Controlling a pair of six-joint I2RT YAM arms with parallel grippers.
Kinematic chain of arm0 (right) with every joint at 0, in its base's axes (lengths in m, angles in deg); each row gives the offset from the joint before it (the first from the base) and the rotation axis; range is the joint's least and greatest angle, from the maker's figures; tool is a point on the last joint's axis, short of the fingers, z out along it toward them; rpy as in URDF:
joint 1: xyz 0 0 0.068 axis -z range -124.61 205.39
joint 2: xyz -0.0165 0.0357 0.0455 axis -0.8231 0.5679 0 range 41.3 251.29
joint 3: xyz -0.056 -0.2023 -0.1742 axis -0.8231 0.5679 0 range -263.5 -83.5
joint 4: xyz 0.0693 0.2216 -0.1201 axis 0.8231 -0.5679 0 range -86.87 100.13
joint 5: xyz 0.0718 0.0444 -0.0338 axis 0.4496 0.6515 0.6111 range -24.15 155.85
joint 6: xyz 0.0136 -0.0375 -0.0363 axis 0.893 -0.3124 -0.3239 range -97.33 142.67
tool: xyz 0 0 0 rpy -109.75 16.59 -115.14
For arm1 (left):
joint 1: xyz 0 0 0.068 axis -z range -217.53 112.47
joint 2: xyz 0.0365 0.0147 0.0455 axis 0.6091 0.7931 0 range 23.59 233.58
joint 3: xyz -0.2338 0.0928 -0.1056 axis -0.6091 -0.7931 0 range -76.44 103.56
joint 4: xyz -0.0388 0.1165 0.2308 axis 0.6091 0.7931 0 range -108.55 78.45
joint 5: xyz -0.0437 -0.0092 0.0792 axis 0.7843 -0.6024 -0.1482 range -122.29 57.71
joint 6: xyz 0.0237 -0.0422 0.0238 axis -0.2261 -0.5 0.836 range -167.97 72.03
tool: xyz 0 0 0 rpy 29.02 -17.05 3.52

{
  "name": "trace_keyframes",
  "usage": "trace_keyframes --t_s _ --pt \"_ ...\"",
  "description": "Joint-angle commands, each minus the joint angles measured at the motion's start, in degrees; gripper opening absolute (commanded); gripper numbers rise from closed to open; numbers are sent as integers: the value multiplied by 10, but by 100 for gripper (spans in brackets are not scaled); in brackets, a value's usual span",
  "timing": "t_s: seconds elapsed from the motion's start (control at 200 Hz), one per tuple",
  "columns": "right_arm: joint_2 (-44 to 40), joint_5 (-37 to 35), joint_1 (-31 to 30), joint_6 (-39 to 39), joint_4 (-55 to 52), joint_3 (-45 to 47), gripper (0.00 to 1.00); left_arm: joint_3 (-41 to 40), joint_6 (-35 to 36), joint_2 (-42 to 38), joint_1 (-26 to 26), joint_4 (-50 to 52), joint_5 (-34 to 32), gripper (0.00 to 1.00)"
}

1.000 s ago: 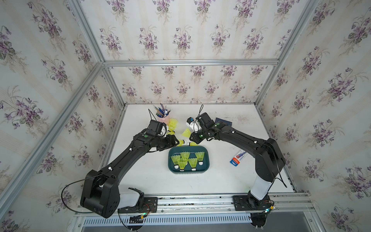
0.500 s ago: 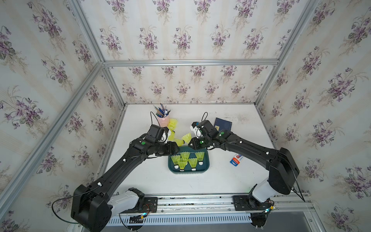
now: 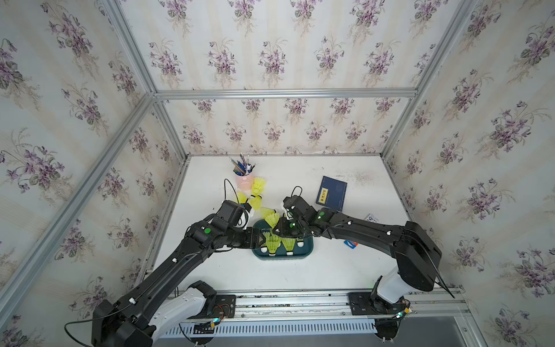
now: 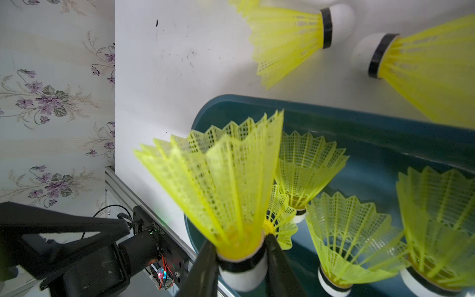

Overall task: Put the shuttlecocks into the storage box
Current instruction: Place the shuttlecock in the storage box.

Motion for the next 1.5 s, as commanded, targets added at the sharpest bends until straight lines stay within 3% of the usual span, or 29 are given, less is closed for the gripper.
trace_keyframes --t_s 0.0,0.864,0.999,1.219,1.494 --pt "10 -4 -8 19 8 -11 17 -7 -2 -3 3 2 -5 74" --pt "50 -10 -19 15 -29 -40 21 -22 -14 13 16 -28 -2 73" --pt "56 -2 -19 9 -36 -44 26 -21 -15 14 16 -30 -2 73" --pt "49 4 -22 2 -53 -49 42 -21 -16 17 16 -33 -4 73" --pt "31 -8 -24 -9 -91 -73 45 -20 -19 24 16 -41 -2 73"
